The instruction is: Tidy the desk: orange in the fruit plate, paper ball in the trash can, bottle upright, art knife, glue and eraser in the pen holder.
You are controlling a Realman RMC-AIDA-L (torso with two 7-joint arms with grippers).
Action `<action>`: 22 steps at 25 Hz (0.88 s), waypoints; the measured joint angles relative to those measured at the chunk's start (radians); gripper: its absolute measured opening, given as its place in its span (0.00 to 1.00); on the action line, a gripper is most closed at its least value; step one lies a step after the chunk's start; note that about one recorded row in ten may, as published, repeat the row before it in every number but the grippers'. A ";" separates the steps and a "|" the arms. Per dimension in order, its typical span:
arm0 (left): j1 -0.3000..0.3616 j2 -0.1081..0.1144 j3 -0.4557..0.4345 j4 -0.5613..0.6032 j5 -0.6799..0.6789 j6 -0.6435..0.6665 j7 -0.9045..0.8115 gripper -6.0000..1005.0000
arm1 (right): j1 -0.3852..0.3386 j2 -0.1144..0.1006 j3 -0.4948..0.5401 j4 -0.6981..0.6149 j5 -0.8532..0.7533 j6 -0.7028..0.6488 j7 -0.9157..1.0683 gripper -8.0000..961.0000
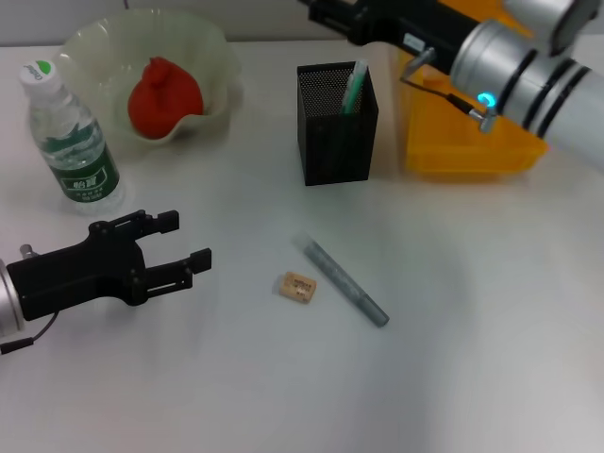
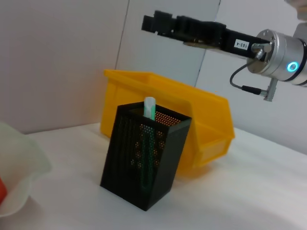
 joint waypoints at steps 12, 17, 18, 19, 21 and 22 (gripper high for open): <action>0.006 0.006 0.001 -0.002 0.026 0.085 0.017 0.80 | -0.152 -0.014 -0.009 -0.078 0.059 -0.313 0.140 0.82; 0.008 0.006 0.001 -0.002 0.027 0.136 0.066 0.80 | -0.244 -0.058 0.001 -0.203 -0.151 -0.409 0.333 0.82; 0.007 0.007 0.001 -0.002 0.027 0.147 0.071 0.80 | -0.259 -0.084 0.005 -0.238 -0.252 -0.449 0.420 0.82; 0.005 0.009 0.001 -0.002 0.027 0.153 0.071 0.80 | -0.259 -0.084 0.005 -0.238 -0.252 -0.449 0.420 0.82; 0.003 0.011 0.001 -0.002 0.028 0.168 0.076 0.80 | -0.260 -0.109 0.024 -0.258 -0.360 -0.490 0.505 0.82; 0.002 0.013 0.001 -0.002 0.028 0.180 0.082 0.80 | -0.254 -0.121 0.044 -0.266 -0.424 -0.510 0.544 0.82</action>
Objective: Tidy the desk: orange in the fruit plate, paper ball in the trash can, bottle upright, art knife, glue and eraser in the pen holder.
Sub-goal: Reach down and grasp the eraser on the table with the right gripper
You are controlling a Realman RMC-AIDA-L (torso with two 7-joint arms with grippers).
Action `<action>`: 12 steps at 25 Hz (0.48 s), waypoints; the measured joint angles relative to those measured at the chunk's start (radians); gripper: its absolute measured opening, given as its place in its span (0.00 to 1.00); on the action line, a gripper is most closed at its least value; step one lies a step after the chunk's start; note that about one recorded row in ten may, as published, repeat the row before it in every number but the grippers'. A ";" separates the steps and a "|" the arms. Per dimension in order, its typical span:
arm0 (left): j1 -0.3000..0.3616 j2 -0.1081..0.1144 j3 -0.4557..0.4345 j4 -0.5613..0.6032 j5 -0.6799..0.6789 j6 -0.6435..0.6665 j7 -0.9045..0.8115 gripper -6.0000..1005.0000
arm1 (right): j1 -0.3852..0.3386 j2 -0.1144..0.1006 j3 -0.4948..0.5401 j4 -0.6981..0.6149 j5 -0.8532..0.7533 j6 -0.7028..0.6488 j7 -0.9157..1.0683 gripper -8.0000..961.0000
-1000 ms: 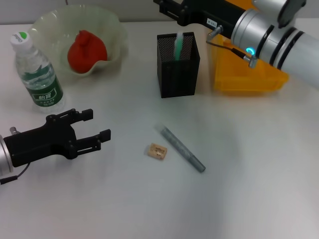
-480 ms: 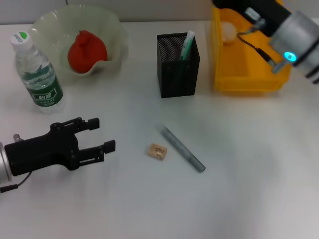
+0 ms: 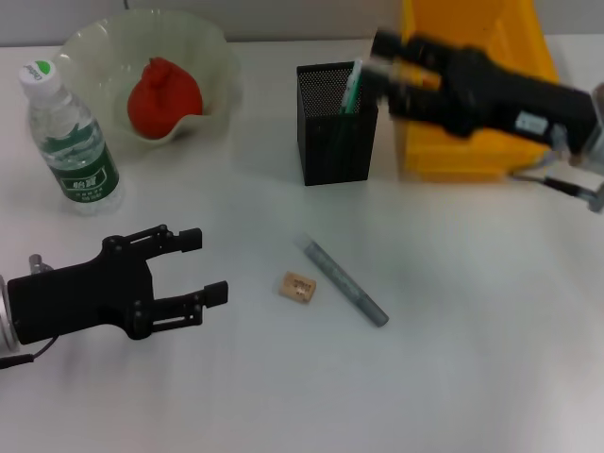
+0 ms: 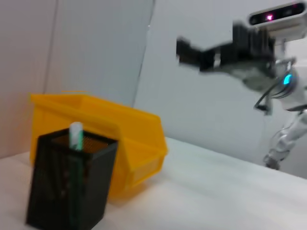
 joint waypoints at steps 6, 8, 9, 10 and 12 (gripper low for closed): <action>0.001 0.009 0.000 0.002 0.005 0.073 0.048 0.80 | 0.081 -0.021 0.087 -0.071 -0.438 -0.063 0.136 0.82; 0.000 0.010 0.000 0.001 0.010 0.073 0.050 0.80 | 0.101 -0.020 0.087 -0.076 -0.499 -0.061 0.157 0.82; -0.001 0.011 0.000 0.001 0.014 0.074 0.051 0.80 | 0.115 -0.018 0.087 -0.078 -0.532 -0.060 0.170 0.82; -0.001 0.011 0.000 0.001 0.016 0.074 0.053 0.80 | 0.133 -0.014 0.087 -0.081 -0.579 -0.056 0.187 0.82; -0.002 0.011 0.000 0.001 0.018 0.074 0.055 0.80 | 0.163 0.001 0.086 -0.089 -0.661 -0.037 0.214 0.82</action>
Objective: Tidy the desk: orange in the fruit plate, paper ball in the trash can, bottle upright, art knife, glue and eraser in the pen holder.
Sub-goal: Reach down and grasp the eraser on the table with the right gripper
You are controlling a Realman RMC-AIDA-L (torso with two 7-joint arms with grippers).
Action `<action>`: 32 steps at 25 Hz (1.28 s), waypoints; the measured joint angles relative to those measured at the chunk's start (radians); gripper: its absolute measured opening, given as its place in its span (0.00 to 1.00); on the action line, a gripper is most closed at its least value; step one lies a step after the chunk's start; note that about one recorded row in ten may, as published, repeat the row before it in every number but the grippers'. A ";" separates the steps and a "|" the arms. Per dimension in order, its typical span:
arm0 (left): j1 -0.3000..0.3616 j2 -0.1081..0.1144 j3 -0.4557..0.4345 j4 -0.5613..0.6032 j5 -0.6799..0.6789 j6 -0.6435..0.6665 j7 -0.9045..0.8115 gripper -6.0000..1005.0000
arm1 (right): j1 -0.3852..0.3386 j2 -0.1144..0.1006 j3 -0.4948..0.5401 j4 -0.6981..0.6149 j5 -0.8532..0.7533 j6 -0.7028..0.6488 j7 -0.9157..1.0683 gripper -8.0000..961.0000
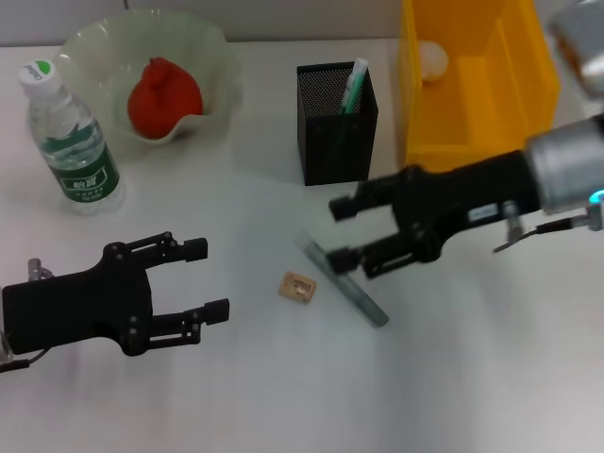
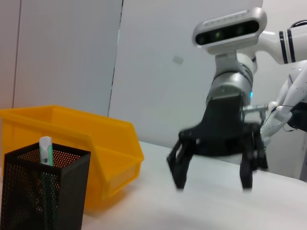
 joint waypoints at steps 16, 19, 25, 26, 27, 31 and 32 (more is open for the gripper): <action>-0.001 -0.006 -0.008 0.002 0.000 -0.007 0.015 0.80 | 0.068 0.107 -0.059 -0.096 -0.311 0.178 0.029 0.82; -0.001 -0.007 -0.008 0.002 -0.002 -0.009 0.015 0.80 | 0.080 0.109 -0.112 -0.096 -0.308 0.215 0.028 0.82; 0.001 -0.008 -0.008 0.002 -0.004 -0.010 0.015 0.80 | 0.094 0.115 -0.193 -0.092 -0.302 0.269 0.026 0.78; 0.002 -0.008 -0.008 0.002 -0.005 -0.010 0.015 0.80 | 0.095 0.115 -0.211 -0.092 -0.295 0.283 0.026 0.75; 0.002 -0.008 -0.008 0.001 -0.006 -0.010 0.015 0.80 | 0.096 0.116 -0.233 -0.092 -0.285 0.300 0.026 0.71; 0.003 -0.008 -0.008 0.001 -0.008 -0.010 0.020 0.80 | 0.095 0.117 -0.312 -0.096 -0.244 0.372 0.026 0.63; 0.004 -0.008 -0.008 0.001 -0.008 -0.010 0.022 0.80 | 0.095 0.117 -0.319 -0.097 -0.241 0.380 0.026 0.62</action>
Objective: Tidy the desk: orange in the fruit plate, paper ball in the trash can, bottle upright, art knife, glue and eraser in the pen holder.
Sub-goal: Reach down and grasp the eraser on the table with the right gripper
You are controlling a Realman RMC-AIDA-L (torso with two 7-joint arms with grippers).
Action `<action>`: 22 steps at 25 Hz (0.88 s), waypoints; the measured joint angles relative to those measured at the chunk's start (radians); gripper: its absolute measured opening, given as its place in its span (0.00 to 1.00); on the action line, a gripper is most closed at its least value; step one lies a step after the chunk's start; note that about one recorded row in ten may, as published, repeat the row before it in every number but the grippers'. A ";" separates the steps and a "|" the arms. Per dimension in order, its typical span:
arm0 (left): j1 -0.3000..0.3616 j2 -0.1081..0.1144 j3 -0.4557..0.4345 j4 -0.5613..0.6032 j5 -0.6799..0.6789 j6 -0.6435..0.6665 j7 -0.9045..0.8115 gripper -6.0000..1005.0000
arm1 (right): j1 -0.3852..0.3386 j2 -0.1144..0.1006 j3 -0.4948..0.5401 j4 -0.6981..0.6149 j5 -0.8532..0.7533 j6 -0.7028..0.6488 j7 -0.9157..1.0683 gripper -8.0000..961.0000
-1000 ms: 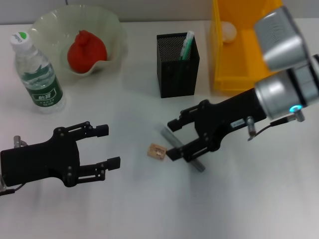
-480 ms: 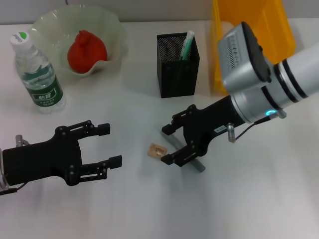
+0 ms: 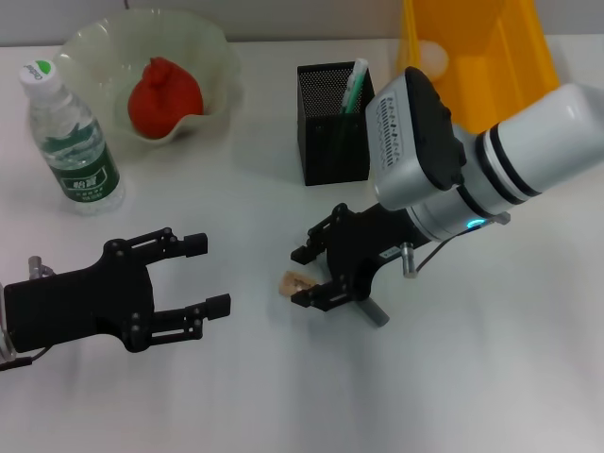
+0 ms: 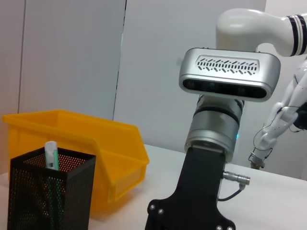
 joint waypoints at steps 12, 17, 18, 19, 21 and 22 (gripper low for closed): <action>-0.004 -0.001 -0.001 0.000 0.000 0.000 0.001 0.80 | 0.005 0.001 -0.030 0.004 0.014 0.041 -0.002 0.57; -0.005 -0.002 -0.002 0.000 -0.002 0.000 0.001 0.80 | 0.005 0.001 -0.040 0.014 0.015 0.050 -0.003 0.56; -0.005 -0.002 -0.002 0.000 -0.002 0.000 0.001 0.80 | 0.005 0.001 -0.040 0.014 0.015 0.050 -0.003 0.55; -0.005 -0.002 -0.003 0.000 -0.002 0.000 0.001 0.80 | 0.005 0.001 -0.051 0.014 0.019 0.058 -0.003 0.55; -0.005 -0.002 -0.003 0.000 -0.002 0.000 0.001 0.80 | 0.005 0.001 -0.080 0.015 0.035 0.076 -0.003 0.53; -0.005 -0.002 -0.003 0.000 -0.002 0.000 0.001 0.80 | 0.005 0.001 -0.108 0.016 0.047 0.093 -0.003 0.52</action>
